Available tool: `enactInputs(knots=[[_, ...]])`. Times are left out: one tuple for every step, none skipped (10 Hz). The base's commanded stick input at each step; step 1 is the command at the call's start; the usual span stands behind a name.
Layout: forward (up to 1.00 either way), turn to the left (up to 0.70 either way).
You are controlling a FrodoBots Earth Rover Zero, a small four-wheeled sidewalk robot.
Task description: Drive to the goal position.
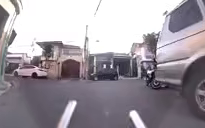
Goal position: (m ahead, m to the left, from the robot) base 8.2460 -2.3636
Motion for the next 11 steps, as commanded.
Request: enactInputs(knots=[[0.85,0.00],[0.85,-0.04],[0.85,-0.28],[0.85,-0.34],[0.85,-0.34],[0.85,-0.34],[0.85,-0.34],[0.85,-0.34],[0.85,-0.34],[0.85,-0.34],[0.85,-0.34]])
